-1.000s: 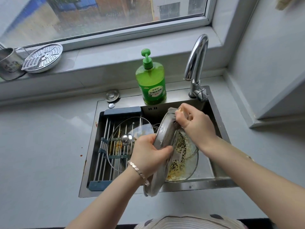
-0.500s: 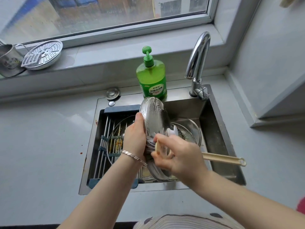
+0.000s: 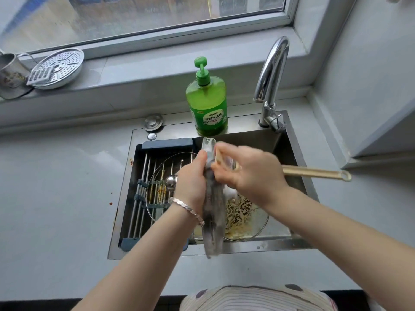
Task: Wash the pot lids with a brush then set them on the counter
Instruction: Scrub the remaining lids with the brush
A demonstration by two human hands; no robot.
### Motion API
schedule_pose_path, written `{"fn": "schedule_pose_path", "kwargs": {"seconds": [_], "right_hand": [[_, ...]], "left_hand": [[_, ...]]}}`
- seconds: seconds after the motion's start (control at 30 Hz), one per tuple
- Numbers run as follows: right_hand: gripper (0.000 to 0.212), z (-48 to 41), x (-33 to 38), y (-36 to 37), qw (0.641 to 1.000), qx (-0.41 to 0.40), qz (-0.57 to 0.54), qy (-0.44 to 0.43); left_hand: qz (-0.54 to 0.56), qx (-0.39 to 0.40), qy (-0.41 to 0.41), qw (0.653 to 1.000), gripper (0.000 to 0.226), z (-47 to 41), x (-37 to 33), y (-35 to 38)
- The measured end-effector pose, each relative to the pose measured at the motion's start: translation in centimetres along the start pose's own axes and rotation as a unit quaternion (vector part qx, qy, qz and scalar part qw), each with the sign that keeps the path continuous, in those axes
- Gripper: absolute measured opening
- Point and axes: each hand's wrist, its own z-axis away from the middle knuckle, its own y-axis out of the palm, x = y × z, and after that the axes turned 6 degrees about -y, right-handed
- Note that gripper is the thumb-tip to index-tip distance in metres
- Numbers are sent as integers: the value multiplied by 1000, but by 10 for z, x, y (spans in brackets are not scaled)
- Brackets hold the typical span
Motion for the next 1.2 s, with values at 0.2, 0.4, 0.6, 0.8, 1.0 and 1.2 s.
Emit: {"fn": "schedule_pose_path", "kwargs": {"seconds": [0.2,0.4,0.6,0.8,1.0,1.2], "right_hand": [[32,43,20,9,991,49,-25,-123],[36,-1,-16,12,987,11,-93,130],[41,37,13,15,987,62,-119,86],[24,8,-9,14,985,78,-45,149],[33,38,11,19,984,76,-65,144],[40,34,10,16,990,88,-47,99]], "left_hand": [[-9,-84,17,996,42,-10,-4,-13],[-29,-138,47,989,49,1,2,-8],[-39,-195,64,978,47,-3,3,-15],[-28,-182,35,982,45,1,9,-8],[97,-215,44,971,45,0,0,-16],[161,-250,13,955,39,-8,-2,-22]]}}
